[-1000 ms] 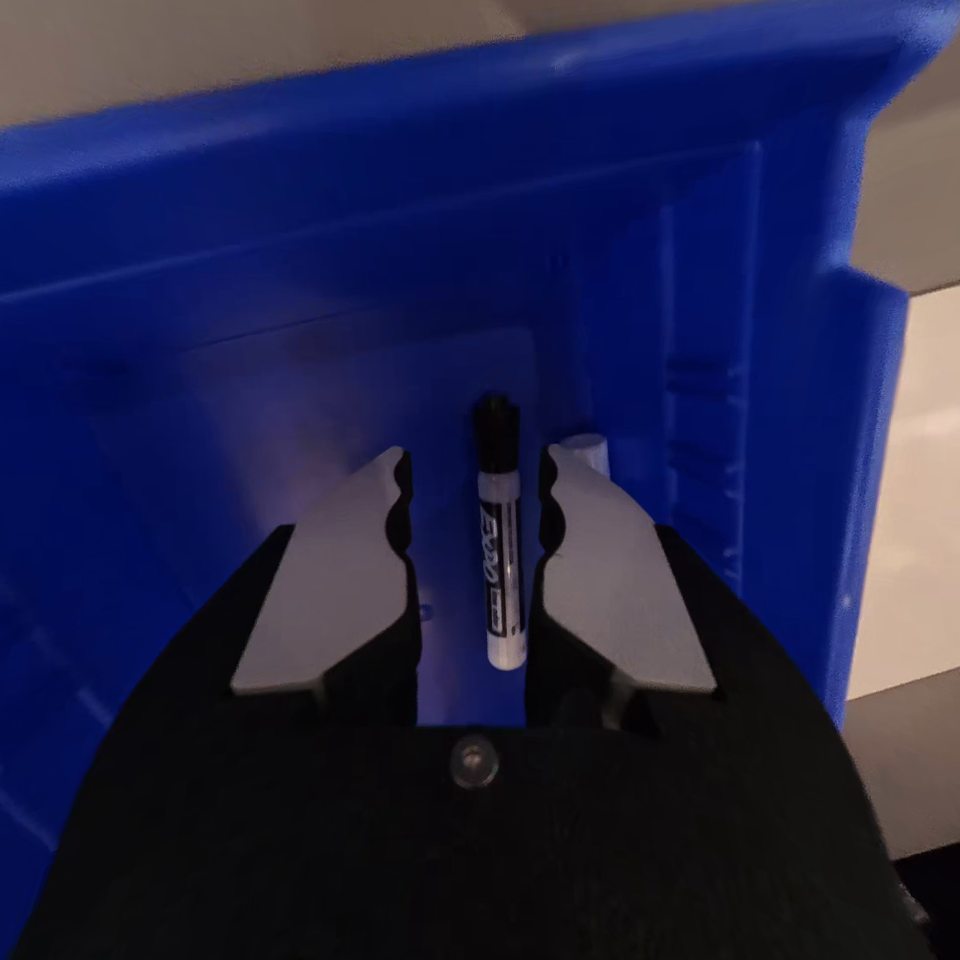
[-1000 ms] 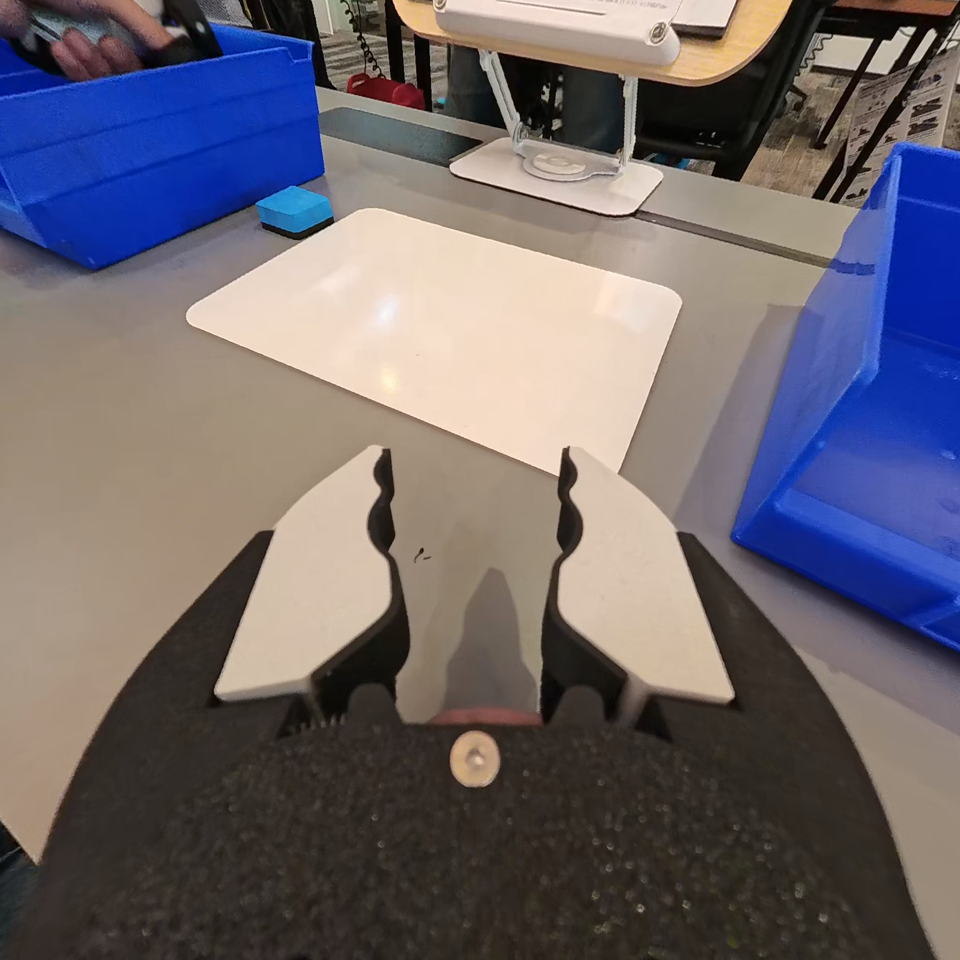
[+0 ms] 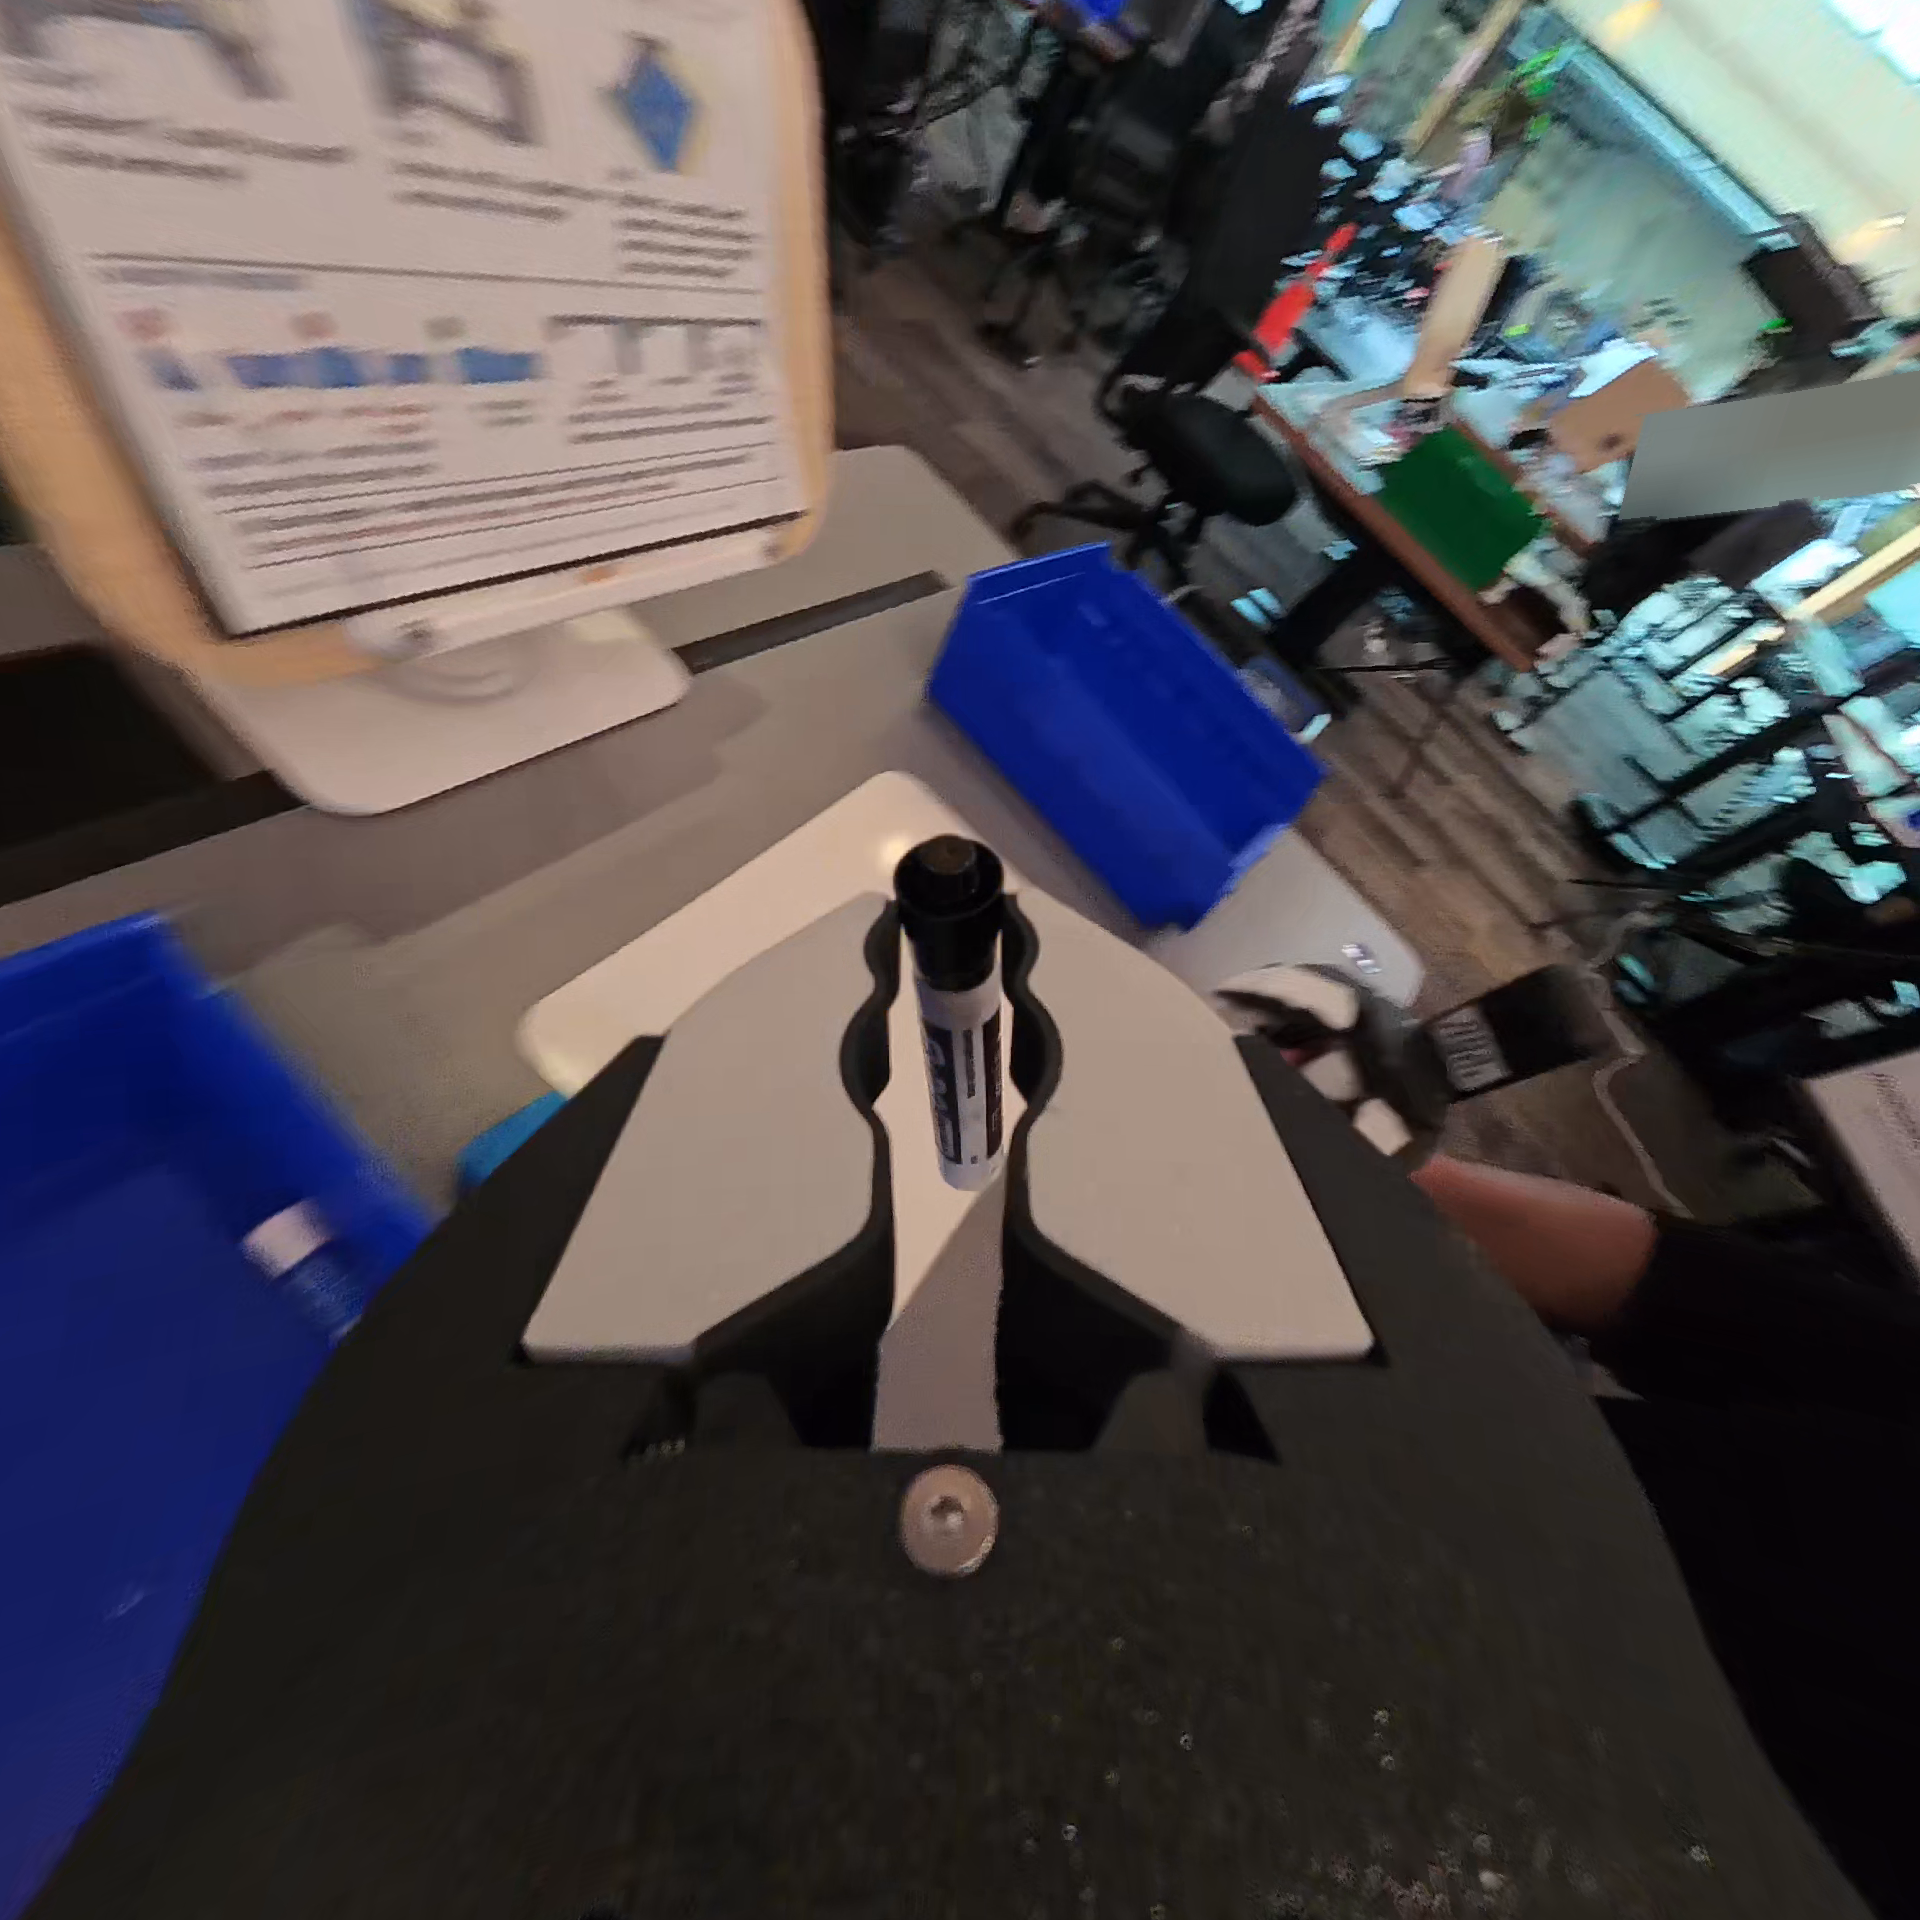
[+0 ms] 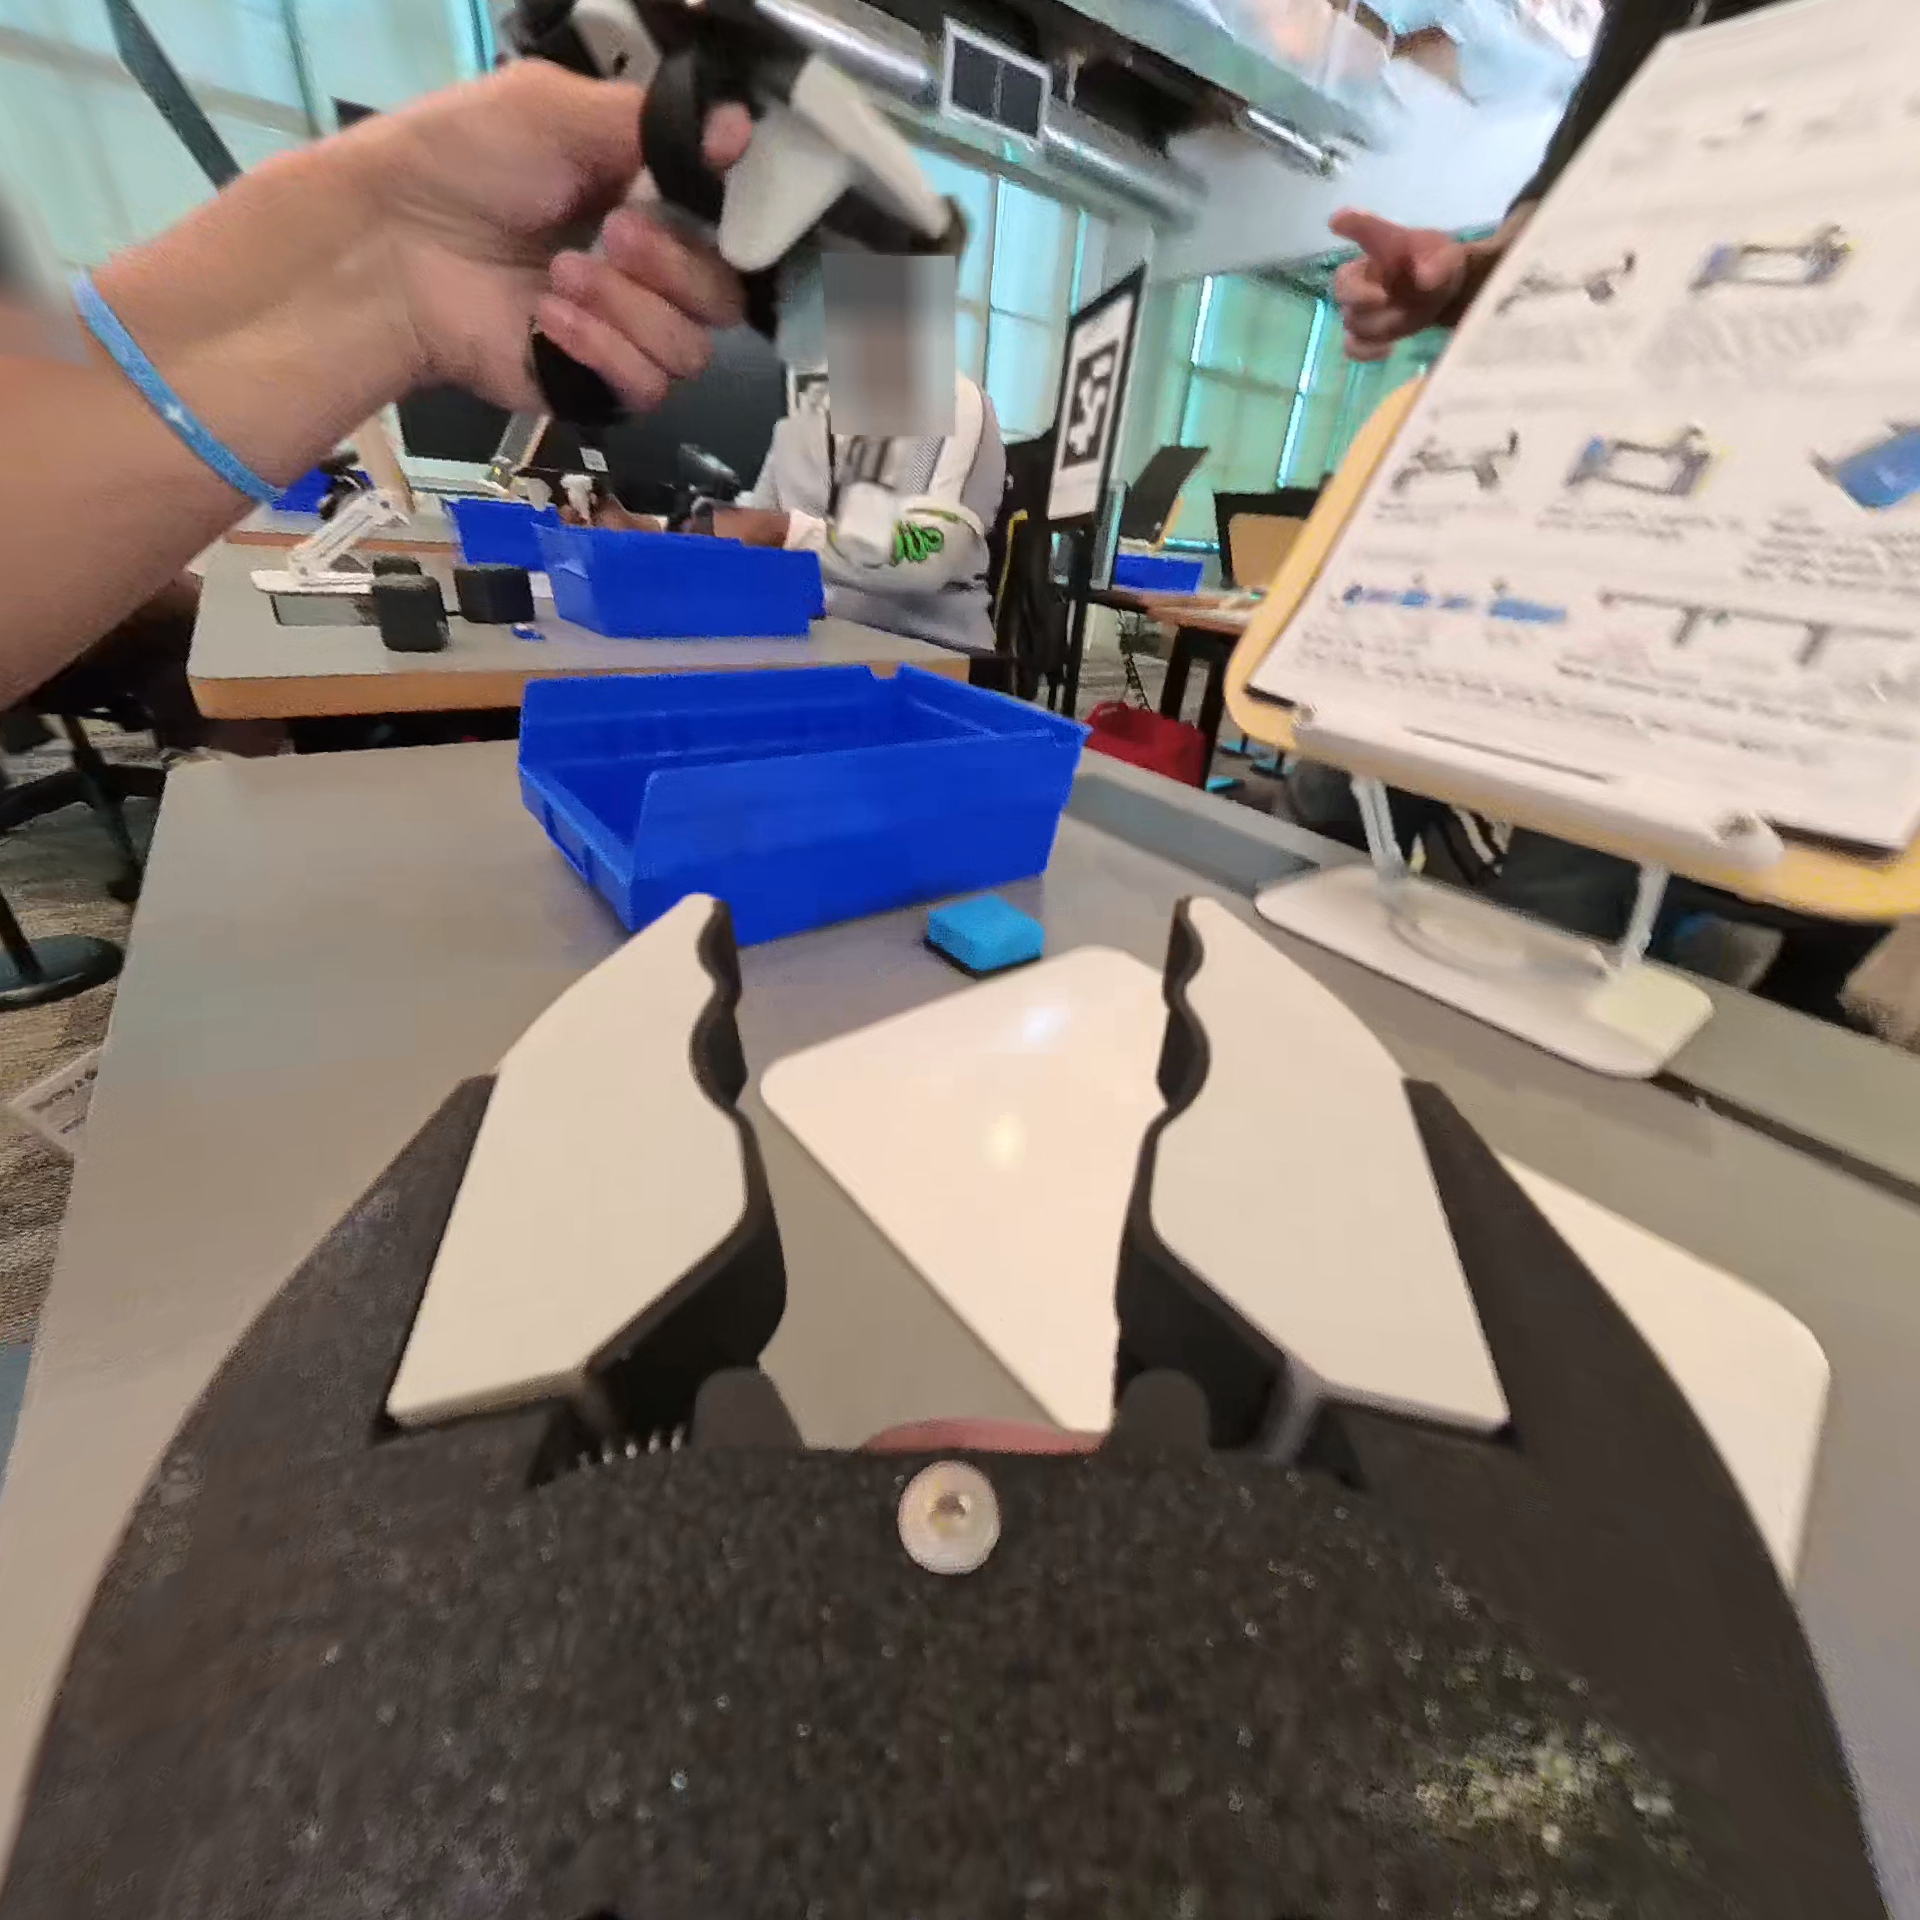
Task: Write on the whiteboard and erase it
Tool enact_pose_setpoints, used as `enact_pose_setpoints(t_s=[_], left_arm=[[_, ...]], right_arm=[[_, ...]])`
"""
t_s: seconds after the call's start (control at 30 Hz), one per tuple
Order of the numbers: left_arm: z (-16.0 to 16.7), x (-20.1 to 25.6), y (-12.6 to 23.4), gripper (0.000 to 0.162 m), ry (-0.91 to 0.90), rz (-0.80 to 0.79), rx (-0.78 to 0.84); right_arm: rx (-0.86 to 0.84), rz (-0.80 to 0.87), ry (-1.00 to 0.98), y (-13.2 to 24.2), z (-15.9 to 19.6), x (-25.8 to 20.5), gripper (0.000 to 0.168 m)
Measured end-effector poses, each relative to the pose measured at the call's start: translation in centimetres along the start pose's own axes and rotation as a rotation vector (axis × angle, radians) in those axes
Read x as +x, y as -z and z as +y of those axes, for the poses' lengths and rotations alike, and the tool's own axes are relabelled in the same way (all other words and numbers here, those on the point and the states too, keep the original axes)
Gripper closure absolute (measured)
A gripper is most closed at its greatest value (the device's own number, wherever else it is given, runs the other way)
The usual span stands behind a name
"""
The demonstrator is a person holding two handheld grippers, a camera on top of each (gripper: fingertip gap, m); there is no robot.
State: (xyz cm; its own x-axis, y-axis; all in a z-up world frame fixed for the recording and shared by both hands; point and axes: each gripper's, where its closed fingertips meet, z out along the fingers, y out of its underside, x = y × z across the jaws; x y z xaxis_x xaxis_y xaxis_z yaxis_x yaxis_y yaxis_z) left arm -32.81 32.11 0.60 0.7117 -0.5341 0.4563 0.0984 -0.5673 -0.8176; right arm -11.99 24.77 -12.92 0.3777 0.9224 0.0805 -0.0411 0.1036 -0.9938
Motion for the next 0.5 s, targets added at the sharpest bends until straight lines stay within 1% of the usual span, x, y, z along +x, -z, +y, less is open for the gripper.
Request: enact_pose_setpoints(t_s=[0.1, 0.2, 0.27, 0.37, 0.5], left_arm=[[-0.5, 5.9, -4.0, 0.145, 0.03, 0.148, 0.01], [-0.1, 10.2, -7.9, 0.145, 0.094, 0.279, 0.017], [0.6, 12.0, -10.2, 0.145, 0.15, 0.349, 0.017], [2.2, 13.6, -13.2, 0.145, 0.216, 0.419, -0.001], [3.8, 14.3, -15.4, 0.145, 0.289, 0.486, -0.008]], right_arm=[[0.035, 0.021, 0.038, -3.2, -1.1, 0.0, 0.091], [0.115, 0.128, 0.083, -4.7, -3.0, 1.3, 0.092], [0.187, 0.205, 0.092, -4.4, -4.4, 2.2, 0.097], [0.32, 0.3, 0.082, -2.9, -6.5, 3.4, 0.106], [0.348, 0.335, 0.127, -1.6, -7.0, 4.0, 0.122]])
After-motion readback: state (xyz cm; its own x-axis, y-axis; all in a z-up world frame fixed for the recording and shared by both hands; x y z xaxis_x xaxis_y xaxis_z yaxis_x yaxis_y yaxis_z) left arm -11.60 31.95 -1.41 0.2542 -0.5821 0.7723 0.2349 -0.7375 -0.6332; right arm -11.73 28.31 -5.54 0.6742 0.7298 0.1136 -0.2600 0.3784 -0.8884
